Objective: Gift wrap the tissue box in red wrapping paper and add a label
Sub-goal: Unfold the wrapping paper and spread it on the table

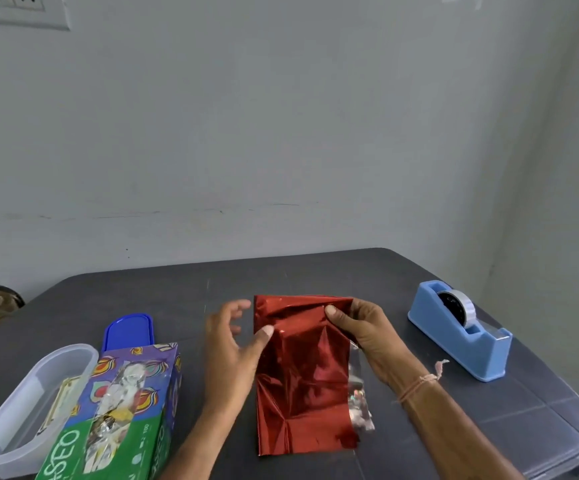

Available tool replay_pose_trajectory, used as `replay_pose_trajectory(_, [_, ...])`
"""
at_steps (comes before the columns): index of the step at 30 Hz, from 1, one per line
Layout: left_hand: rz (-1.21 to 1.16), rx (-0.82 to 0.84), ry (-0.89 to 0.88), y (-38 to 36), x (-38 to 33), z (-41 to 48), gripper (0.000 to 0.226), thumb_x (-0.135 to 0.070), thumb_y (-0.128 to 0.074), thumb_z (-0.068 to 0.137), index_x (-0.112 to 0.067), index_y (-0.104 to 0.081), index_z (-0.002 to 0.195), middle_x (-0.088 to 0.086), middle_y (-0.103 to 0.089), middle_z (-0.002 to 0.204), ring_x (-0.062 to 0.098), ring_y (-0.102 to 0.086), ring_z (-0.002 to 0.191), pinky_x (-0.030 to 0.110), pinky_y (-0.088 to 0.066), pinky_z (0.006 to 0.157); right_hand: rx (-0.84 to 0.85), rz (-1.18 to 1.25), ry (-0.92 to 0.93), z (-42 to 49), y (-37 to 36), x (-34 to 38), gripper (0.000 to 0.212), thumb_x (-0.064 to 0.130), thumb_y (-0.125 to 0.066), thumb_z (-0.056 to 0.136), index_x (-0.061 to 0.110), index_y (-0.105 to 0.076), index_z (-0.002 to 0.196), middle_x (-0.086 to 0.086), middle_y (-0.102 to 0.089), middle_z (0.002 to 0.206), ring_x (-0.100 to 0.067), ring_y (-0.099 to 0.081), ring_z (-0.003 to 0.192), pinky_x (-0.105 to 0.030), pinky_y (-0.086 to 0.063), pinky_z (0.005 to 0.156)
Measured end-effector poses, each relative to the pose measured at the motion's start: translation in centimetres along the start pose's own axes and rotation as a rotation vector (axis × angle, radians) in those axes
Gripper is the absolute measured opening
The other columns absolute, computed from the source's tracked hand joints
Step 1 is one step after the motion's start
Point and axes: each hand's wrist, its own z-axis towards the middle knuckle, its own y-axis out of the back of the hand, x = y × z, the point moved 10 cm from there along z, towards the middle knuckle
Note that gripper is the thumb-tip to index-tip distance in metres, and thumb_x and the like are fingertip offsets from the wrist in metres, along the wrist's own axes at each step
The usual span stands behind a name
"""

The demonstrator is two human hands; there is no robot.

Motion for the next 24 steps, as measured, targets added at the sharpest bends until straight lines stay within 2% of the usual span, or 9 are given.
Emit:
replay_pose_trajectory(2, [-0.015,0.117,-0.155,-1.6,-3.2,0.2,0.042,-0.036,-0.083,0.081,-0.035,-0.068,0.12,-0.018,-0.056,0.115,0.006,-0.061,0.083,0.013,-0.048,0.072,0.043,-0.083,0.047,-0.2,-0.7,1.1,0.029,0.013,-0.072,0.089,-0.008,-0.073,0.109,-0.026,-0.075,0.106,-0.025,-0.073,0.089,-0.03,-0.061,0.086])
replay_pose_trajectory(4, [-0.039,0.237,-0.203,-3.5,-4.9,0.4,0.041,-0.047,-0.075,0.082,-0.038,-0.07,0.122,-0.022,-0.058,0.118,0.01,-0.063,0.078,0.017,-0.051,0.072,0.095,-0.111,0.061,-0.5,-1.5,1.6,0.026,0.011,-0.069,0.093,-0.007,-0.073,0.111,-0.027,-0.075,0.108,-0.026,-0.073,0.093,-0.032,-0.06,0.089])
replay_pose_trajectory(8, [-0.032,0.183,-0.237,-4.2,-6.2,1.1,0.012,-0.034,-0.08,0.086,-0.035,-0.078,0.097,-0.02,-0.069,0.103,0.003,-0.066,0.09,0.017,-0.048,0.074,0.134,-0.12,0.063,-1.1,-2.2,2.0,0.029,0.016,-0.07,0.092,-0.003,-0.072,0.114,-0.027,-0.074,0.107,-0.029,-0.072,0.094,-0.037,-0.059,0.091])
replay_pose_trajectory(11, [-0.116,0.194,-0.139,-4.6,-5.5,1.9,0.009,-0.025,-0.079,0.089,-0.031,-0.077,0.083,-0.014,-0.073,0.077,0.003,-0.063,0.063,0.021,-0.049,0.062,0.173,-0.029,0.083,-1.5,-2.0,2.5,0.041,0.013,-0.068,0.094,0.013,-0.063,0.135,-0.023,-0.07,0.101,-0.026,-0.069,0.09,-0.031,-0.058,0.085])
replay_pose_trajectory(13, [-0.252,0.239,-0.016,-5.0,-4.7,2.2,0.009,-0.02,-0.077,0.09,-0.024,-0.077,0.082,-0.009,-0.071,0.069,0.007,-0.056,0.056,0.018,-0.045,0.054,0.204,0.005,0.1,-1.8,-2.1,3.0,0.046,0.011,-0.064,0.098,0.02,-0.058,0.142,-0.018,-0.066,0.099,-0.025,-0.065,0.092,-0.031,-0.055,0.089])
replay_pose_trajectory(15, [-0.397,0.294,0.148,-5.5,-3.3,2.1,0.007,-0.018,-0.076,0.09,-0.015,-0.077,0.084,-0.003,-0.067,0.066,0.009,-0.053,0.057,0.016,-0.042,0.05,0.203,0.064,0.095,-1.7,-1.8,3.2,0.04,0.008,-0.061,0.097,0.014,-0.063,0.136,-0.016,-0.07,0.103,-0.024,-0.069,0.094,-0.03,-0.057,0.089])
replay_pose_trajectory(18, [-0.497,0.351,0.307,-6.0,-2.2,1.7,0.01,-0.023,-0.078,0.084,-0.013,-0.077,0.085,0.001,-0.066,0.066,0.01,-0.056,0.06,0.016,-0.043,0.05,0.156,0.072,0.056,-0.8,-1.0,3.1,0.02,0.015,-0.065,0.091,0.009,-0.077,0.105,-0.013,-0.075,0.095,-0.019,-0.071,0.084,-0.026,-0.059,0.08])
replay_pose_trajectory(21, [-0.643,0.373,0.393,-6.3,-1.9,1.5,0.015,-0.027,-0.076,0.077,-0.012,-0.078,0.079,0.007,-0.071,0.072,0.013,-0.065,0.066,0.019,-0.054,0.057,0.122,0.027,0.02,-0.1,0.3,2.6,0.028,0.029,-0.068,0.089,0.004,-0.078,0.099,-0.015,-0.076,0.093,-0.018,-0.072,0.082,-0.024,-0.058,0.076])
replay_pose_trajectory(24, [-0.686,0.383,0.457,-6.0,-1.1,1.5,0.039,-0.042,-0.064,0.091,-0.01,-0.073,0.07,0.012,-0.072,0.073,0.016,-0.068,0.064,0.024,-0.059,0.061,0.035,0.048,-0.052,0.7,2.3,2.1,0.038,0.029,-0.058,0.1,-0.005,-0.075,0.102,-0.015,-0.077,0.089,-0.018,-0.074,0.075,-0.022,-0.059,0.068])
